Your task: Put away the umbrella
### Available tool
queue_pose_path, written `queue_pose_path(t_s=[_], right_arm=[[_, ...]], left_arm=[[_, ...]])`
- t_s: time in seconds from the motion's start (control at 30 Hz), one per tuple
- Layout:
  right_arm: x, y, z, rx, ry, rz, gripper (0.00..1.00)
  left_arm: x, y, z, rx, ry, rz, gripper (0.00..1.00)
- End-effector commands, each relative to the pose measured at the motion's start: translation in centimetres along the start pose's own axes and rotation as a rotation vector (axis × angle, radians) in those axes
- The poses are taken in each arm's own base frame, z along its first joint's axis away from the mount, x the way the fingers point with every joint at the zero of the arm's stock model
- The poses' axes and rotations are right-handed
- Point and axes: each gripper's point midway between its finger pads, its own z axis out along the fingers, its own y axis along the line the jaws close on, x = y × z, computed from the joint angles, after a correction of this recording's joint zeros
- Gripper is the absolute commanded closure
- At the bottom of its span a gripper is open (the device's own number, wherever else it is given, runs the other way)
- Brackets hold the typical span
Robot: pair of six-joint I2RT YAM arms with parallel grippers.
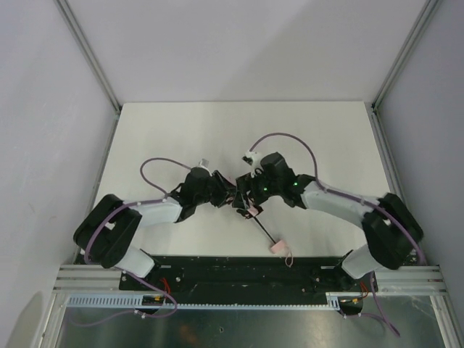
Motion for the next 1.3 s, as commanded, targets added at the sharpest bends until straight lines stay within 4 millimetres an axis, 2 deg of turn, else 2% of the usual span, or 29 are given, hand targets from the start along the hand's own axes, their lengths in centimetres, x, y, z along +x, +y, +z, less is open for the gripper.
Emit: queue_pose_path(t_s=[0.0,0.1,0.17,0.27,0.4,0.57,0.67,0.73,0.9,1.1,1.2,1.27], right_arm=[[-3.5,3.7,-5.5,-0.065,-0.097,0.088,0.06],[-5.3,5.0,-9.1,-0.089,-0.180,0.119,0.01],[-6.7,4.7,-11.5,-0.064,-0.257,0.158,0.01],[-8.1,2.2,-14.5,-0.005,-0.336,0.281,0.01],[-8.6,-2.1,-16.8,0.099,-0.407,0.385,0.01],[-8.3,-6.3,-19.1,0.055,-0.528,0.636,0.01],[-8.7,-6.7,-19.4,-0.062,-0.591,0.769,0.02],[-9.0,-5.7,-18.9,-0.153,-0.598,0.842,0.07],[-9.9,-2.9,-17.2,-0.292,-0.605,0.986,0.10],[-9.8,-0.3,-15.1,-0.338,-0.624,1.234,0.13],[-9.6,0.7,-14.3,-0.354,-0.601,1.297,0.15],[-8.8,0.9,-13.4,-0.334,-0.561,1.336,0.18]], left_arm=[[-1.4,-5.5,-2.1,0.235,-0.068,0.139,1.00],[-1.1,-8.1,-3.4,0.352,-0.054,0.173,1.00],[-0.7,-10.0,-4.5,0.444,-0.035,0.192,1.00],[-0.1,-13.1,-6.9,0.602,-0.020,0.243,1.00],[1.3,-17.0,-10.9,0.822,0.034,0.337,1.00],[2.1,-19.4,-14.5,0.932,0.087,0.297,1.00],[2.5,-19.9,-15.8,0.951,0.135,0.224,1.00],[2.6,-19.7,-16.0,0.939,0.179,0.143,1.00],[2.9,-18.7,-15.8,0.870,0.287,-0.102,1.00],[2.4,-18.1,-15.8,0.818,0.319,-0.299,1.00],[2.5,-17.8,-15.4,0.781,0.324,-0.343,1.00],[2.3,-17.9,-15.2,0.774,0.311,-0.342,1.00]])
